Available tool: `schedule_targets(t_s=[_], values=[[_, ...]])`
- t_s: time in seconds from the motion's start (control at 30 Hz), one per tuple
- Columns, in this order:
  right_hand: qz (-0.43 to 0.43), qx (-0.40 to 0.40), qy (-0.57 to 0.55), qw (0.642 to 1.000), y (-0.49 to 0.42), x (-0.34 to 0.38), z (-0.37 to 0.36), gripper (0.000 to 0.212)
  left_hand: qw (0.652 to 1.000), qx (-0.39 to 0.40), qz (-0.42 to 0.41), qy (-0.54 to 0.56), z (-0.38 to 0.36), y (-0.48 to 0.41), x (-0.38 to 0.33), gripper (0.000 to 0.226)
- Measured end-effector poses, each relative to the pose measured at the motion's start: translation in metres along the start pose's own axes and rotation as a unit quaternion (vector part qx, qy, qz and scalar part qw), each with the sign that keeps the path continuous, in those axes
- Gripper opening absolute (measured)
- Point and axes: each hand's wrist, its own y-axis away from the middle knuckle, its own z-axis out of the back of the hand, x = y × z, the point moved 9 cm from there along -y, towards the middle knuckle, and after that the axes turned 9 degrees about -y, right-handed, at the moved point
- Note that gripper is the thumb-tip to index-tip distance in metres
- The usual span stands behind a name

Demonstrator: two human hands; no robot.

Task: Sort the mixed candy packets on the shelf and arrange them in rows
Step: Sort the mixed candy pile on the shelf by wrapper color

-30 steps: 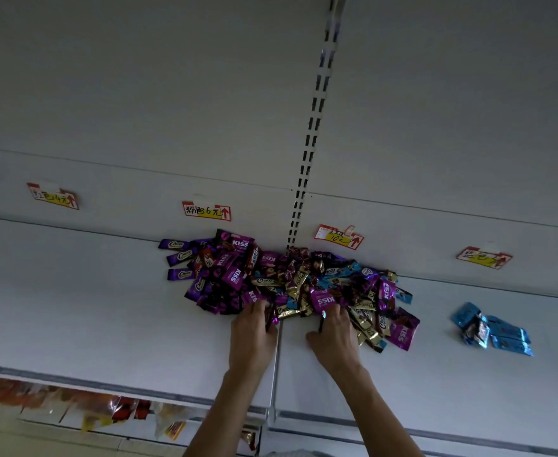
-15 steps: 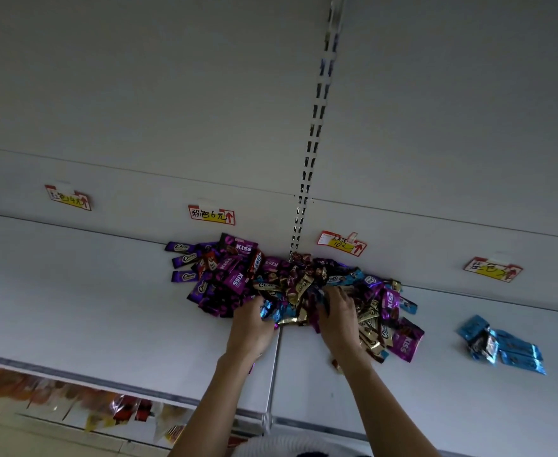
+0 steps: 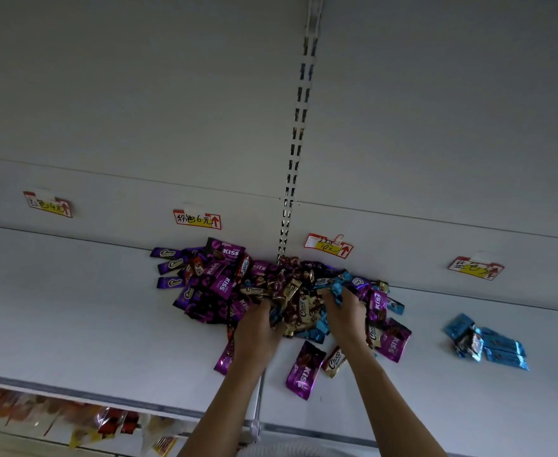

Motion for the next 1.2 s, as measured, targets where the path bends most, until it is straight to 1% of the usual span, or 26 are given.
schedule_targets(t_s=[0.07, 0.1, 0.17, 0.2, 0.23, 0.33, 0.43, 0.5, 0.53, 0.6, 0.67, 0.7, 0.8, 0.83, 0.9, 1.0, 1.07, 1.1, 1.17, 1.2], values=[[0.027, 0.001, 0.032, 0.999, -0.006, 0.007, 0.003, 0.014, 0.999, -0.02, 0.008, -0.028, 0.001, 0.0, 0.0, 0.037], [0.034, 0.011, 0.052, 0.998, -0.008, 0.009, 0.002, 0.021, 0.999, -0.026, 0.014, -0.034, 0.002, -0.001, 0.001, 0.036], [0.031, 0.046, 0.094, 0.994, -0.013, 0.005, -0.007, 0.043, 0.998, -0.04, 0.019, -0.036, 0.005, -0.001, 0.001, 0.036], [0.025, 0.062, 0.115, 0.991, -0.013, 0.004, -0.011, 0.048, 0.998, -0.049, 0.015, -0.038, 0.006, 0.0, 0.0, 0.035], [0.024, 0.074, 0.141, 0.987, -0.012, 0.002, -0.014, 0.049, 0.998, -0.056, 0.011, -0.04, 0.007, -0.001, 0.0, 0.034], [0.041, 0.076, 0.202, 0.976, -0.004, 0.002, -0.018, 0.042, 0.998, -0.048, 0.003, -0.048, 0.005, -0.002, 0.001, 0.036], [0.037, 0.08, 0.174, 0.981, -0.002, -0.003, -0.021, 0.047, 0.997, -0.026, 0.004, -0.068, 0.003, -0.003, 0.001, 0.039], [0.038, 0.092, 0.169, 0.981, -0.005, -0.002, -0.022, 0.049, 0.997, -0.035, 0.0, -0.066, 0.004, 0.0, 0.0, 0.04], [0.043, 0.096, 0.173, 0.979, -0.005, 0.0, -0.022, 0.044, 0.997, -0.045, -0.003, -0.062, 0.005, 0.002, 0.0, 0.041], [0.061, 0.09, 0.196, 0.974, -0.003, 0.005, -0.02, 0.027, 0.997, -0.061, -0.004, -0.053, 0.009, 0.006, 0.001, 0.038], [0.07, 0.085, 0.202, 0.973, 0.002, 0.006, -0.019, 0.021, 0.997, -0.065, -0.001, -0.049, 0.01, 0.008, 0.003, 0.032], [0.074, 0.088, 0.197, 0.974, 0.003, 0.005, -0.02, 0.023, 0.997, -0.061, 0.0, -0.05, 0.011, 0.008, 0.003, 0.03], [0.067, 0.122, 0.199, 0.97, 0.0, 0.004, -0.025, 0.046, 0.997, -0.048, -0.004, -0.061, 0.012, 0.007, 0.0, 0.031], [0.062, 0.136, 0.21, 0.966, 0.0, 0.004, -0.026, 0.046, 0.997, -0.043, -0.006, -0.066, 0.012, 0.007, -0.001, 0.033], [0.072, 0.144, 0.218, 0.963, 0.002, 0.006, -0.029, 0.037, 0.997, -0.032, -0.007, -0.07, 0.011, 0.007, -0.002, 0.039], [0.109, 0.108, 0.174, 0.973, 0.008, 0.015, -0.023, 0.024, 0.997, -0.041, 0.0, -0.063, 0.014, 0.008, -0.002, 0.036], [0.13, 0.096, 0.122, 0.979, 0.011, 0.021, -0.018, 0.022, 0.998, -0.059, 0.017, -0.026, 0.021, 0.009, 0.001, 0.034], [0.125, 0.091, 0.088, 0.984, 0.012, 0.023, -0.016, 0.019, 0.997, -0.067, 0.024, 0.004, 0.026, 0.01, 0.002, 0.033], [0.068, 0.096, 0.006, 0.993, 0.014, 0.023, -0.011, 0.014, 0.994, -0.083, 0.028, 0.067, 0.037, 0.012, 0.002, 0.028], [0.035, 0.102, -0.03, 0.994, 0.016, 0.021, -0.01, 0.017, 0.991, -0.09, 0.035, 0.098, 0.043, 0.014, 0.003, 0.025]])
